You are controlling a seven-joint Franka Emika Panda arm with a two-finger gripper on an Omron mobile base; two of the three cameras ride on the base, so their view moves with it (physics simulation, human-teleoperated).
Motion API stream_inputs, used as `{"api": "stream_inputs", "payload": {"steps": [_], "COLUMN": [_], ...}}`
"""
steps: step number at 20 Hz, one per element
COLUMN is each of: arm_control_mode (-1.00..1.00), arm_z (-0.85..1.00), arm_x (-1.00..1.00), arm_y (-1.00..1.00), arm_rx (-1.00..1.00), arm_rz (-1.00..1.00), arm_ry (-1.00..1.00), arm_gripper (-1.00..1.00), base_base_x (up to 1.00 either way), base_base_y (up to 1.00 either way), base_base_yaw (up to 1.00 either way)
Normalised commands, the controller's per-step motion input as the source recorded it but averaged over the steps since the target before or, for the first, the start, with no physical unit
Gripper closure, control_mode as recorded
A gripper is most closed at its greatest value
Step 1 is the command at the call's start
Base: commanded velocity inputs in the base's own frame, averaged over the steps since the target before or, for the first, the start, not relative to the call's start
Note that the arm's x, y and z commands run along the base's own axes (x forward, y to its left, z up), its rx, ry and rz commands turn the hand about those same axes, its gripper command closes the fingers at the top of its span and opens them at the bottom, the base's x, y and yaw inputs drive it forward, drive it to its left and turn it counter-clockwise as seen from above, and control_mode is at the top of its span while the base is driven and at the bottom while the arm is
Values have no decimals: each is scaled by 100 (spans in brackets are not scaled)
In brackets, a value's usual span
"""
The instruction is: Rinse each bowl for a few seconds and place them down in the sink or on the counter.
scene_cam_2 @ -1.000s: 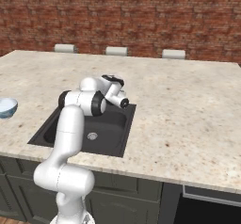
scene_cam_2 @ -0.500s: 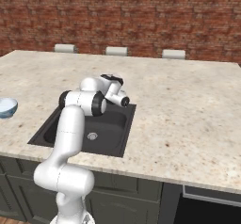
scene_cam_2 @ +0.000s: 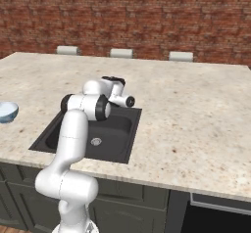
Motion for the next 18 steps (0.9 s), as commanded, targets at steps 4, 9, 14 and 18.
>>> {"api": "stream_inputs", "payload": {"steps": [4,9,14,18], "arm_control_mode": [-100,-100,-100,-100], "arm_z": [-36,-38,-44,-62], "arm_x": [-17,-25,-28,-24], "arm_y": [-56,-63,-67,-91], "arm_rx": [0,0,1,1], "arm_rz": [0,0,0,0], "arm_ry": [20,21,22,20], "arm_gripper": [100,100,100,100], "base_base_x": [0,0,0,0], "base_base_y": [0,0,0,0], "base_base_yaw": [0,0,0,0]}}
